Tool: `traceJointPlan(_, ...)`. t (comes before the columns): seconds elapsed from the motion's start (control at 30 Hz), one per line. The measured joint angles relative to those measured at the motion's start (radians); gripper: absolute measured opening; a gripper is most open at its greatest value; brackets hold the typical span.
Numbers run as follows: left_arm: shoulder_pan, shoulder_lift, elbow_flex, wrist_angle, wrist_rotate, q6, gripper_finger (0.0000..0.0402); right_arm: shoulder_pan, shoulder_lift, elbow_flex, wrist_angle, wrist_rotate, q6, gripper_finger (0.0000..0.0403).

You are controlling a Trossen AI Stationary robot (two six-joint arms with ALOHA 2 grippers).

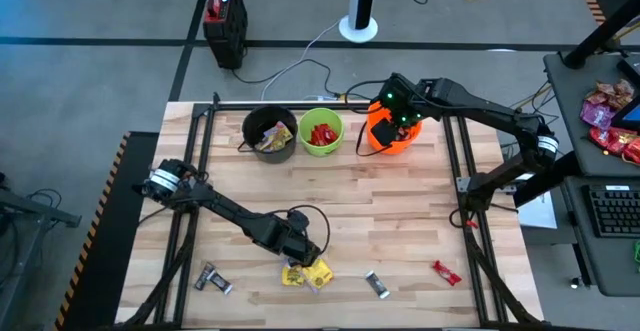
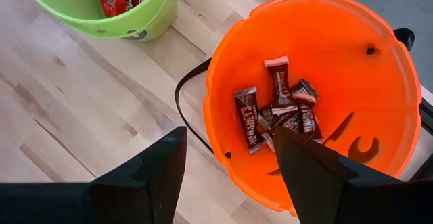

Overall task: Sort candy by brand, put in halloween buckets
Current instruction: Put the brown chocolate bar into the orange bucket

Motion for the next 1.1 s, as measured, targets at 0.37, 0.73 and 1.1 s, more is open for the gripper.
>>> traceJointPlan(0.37,0.0,-0.026,0.197,-0.232,-0.068,0.233,0.001,0.005,0.0,0.0,0.007,-0.069,-0.021,0.0216)
traceJointPlan(0.73,0.016,-0.364,0.261,-0.231,-0.409,0.622,0.001,0.206,-0.155,-0.151,0.485,-0.252,-0.08,0.0216)
traceJointPlan(1.1,0.094,-0.716,-0.108,0.821,-0.397,1.078,0.0009,0.445,-0.281,-0.381,1.1,-0.253,-0.019,0.0216)
